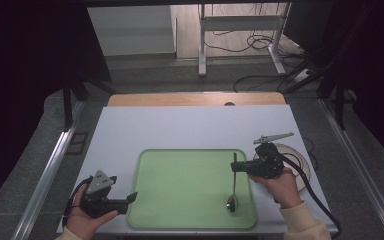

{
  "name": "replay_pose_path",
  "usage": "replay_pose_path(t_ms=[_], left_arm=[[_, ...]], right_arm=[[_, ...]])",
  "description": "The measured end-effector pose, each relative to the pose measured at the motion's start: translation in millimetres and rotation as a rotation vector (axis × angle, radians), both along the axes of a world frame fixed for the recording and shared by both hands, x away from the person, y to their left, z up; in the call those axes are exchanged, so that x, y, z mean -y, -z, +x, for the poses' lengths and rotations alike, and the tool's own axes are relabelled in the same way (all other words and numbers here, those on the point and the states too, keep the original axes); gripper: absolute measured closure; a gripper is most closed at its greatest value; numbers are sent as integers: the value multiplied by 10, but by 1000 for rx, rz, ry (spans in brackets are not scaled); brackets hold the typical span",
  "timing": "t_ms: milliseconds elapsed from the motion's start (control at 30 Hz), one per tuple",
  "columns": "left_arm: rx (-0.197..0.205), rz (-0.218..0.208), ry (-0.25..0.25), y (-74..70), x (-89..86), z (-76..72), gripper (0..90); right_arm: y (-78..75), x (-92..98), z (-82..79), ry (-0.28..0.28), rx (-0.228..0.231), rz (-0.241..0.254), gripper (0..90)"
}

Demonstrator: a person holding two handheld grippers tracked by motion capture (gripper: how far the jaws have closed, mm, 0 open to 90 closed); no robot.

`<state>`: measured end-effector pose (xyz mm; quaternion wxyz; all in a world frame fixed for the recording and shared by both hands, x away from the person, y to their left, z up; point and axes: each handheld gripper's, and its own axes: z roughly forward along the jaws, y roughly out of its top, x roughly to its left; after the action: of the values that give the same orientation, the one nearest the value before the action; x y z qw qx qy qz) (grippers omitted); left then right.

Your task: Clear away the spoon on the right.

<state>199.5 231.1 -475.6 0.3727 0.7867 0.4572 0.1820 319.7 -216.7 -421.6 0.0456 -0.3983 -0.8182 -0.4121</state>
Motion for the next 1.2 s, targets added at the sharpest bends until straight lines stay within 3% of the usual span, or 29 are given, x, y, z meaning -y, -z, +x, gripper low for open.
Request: replay_pose_path(t_ms=[600, 900, 1000, 1200], left_arm=[[-5, 6, 11, 15, 21, 4, 131], [-7, 12, 15, 18, 24, 5, 131], [-6, 14, 17, 19, 26, 5, 131], [-6, 14, 16, 17, 24, 4, 131]], right_arm=[[247, -93, 66, 55, -33, -72, 857], [438, -208, 84, 102, -61, -167, 812], [516, -245, 95, 115, -63, -223, 786], [552, -266, 91, 114, -61, -248, 763]])
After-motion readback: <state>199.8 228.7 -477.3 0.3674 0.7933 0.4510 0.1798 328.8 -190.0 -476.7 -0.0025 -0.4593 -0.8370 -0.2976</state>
